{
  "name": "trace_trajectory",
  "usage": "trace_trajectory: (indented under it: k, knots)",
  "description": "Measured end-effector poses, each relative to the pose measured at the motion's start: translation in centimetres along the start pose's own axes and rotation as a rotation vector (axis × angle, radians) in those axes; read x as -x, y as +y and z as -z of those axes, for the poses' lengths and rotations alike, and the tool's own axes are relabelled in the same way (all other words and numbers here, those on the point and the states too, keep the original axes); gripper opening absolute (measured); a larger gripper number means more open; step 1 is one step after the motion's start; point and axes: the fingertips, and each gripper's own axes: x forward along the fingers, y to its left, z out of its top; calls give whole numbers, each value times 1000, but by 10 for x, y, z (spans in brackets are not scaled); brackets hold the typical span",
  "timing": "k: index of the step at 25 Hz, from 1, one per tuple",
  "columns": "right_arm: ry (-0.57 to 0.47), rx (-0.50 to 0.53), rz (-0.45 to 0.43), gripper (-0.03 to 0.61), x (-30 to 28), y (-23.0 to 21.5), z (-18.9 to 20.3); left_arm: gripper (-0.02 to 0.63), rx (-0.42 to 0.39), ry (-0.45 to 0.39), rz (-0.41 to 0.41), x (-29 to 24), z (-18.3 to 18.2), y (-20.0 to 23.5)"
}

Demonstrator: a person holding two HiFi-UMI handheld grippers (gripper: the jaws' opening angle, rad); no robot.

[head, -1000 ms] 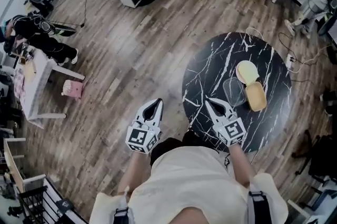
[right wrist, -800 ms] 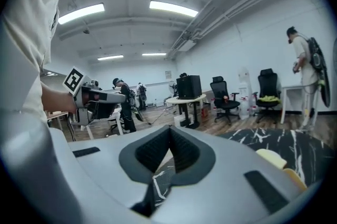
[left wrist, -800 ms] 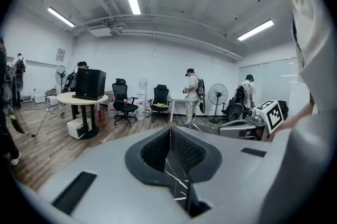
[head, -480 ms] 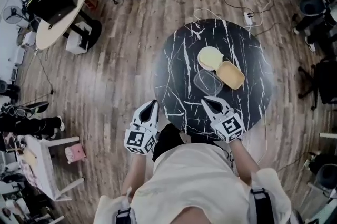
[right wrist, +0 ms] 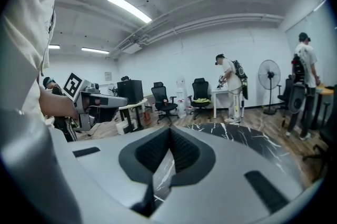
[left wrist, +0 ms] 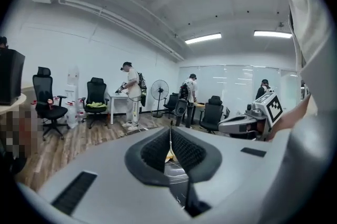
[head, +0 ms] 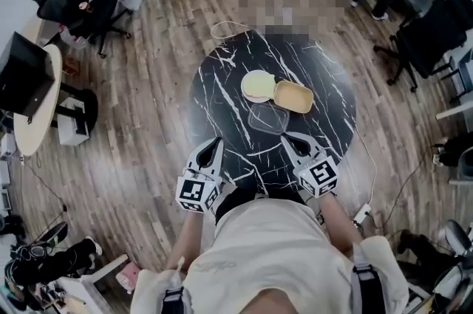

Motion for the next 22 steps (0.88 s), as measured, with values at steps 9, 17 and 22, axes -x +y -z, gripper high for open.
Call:
trace_trajectory:
  k: [9,17,22]
  knots:
    - [31,-32,225,6,28,-23,14,25,-5,14,187,-34,2,-9]
    - [53,-95,285,6,37,-31,38,25,-19,54,250,-48,10,-22]
    - [87,-109,263,7,29,-32,55,25,-21,80,249,-48,16,-28]
